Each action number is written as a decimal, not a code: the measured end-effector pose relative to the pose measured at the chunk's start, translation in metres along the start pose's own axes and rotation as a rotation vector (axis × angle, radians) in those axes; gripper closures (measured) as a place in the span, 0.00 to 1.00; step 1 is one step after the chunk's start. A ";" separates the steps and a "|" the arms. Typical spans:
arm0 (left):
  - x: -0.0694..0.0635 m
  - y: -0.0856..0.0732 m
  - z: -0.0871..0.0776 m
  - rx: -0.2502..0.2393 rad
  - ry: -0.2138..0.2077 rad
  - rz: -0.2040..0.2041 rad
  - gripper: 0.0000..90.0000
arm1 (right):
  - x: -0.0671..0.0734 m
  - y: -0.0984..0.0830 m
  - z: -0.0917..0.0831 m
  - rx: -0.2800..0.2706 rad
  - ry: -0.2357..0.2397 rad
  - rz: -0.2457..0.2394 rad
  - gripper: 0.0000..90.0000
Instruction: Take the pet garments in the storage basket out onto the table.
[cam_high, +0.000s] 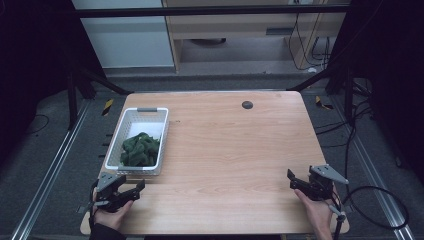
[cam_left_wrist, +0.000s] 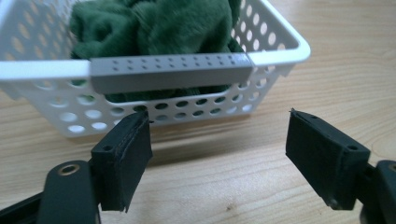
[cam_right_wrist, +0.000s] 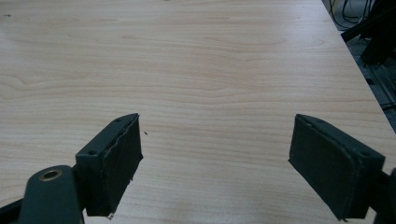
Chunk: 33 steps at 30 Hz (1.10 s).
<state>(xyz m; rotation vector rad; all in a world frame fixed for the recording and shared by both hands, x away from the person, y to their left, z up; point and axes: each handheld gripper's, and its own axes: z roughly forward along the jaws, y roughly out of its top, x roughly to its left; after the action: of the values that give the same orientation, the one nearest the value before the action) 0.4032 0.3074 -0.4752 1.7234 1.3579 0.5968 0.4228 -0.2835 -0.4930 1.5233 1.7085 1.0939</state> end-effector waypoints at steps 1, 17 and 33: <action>0.001 0.001 -0.002 -0.008 0.007 -0.001 0.23 | 0.001 0.000 0.000 0.005 0.005 -0.003 0.18; 0.010 0.009 -0.016 -0.074 0.034 -0.047 0.21 | 0.012 -0.002 0.000 0.032 0.037 -0.049 0.16; 0.013 0.026 -0.027 -0.118 0.029 -0.083 0.21 | 0.015 -0.002 0.003 0.045 0.047 -0.060 0.14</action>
<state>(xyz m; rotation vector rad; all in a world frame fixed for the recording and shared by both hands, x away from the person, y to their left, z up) 0.4001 0.3271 -0.4411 1.5623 1.3802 0.6443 0.4221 -0.2685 -0.4955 1.4751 1.8100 1.0748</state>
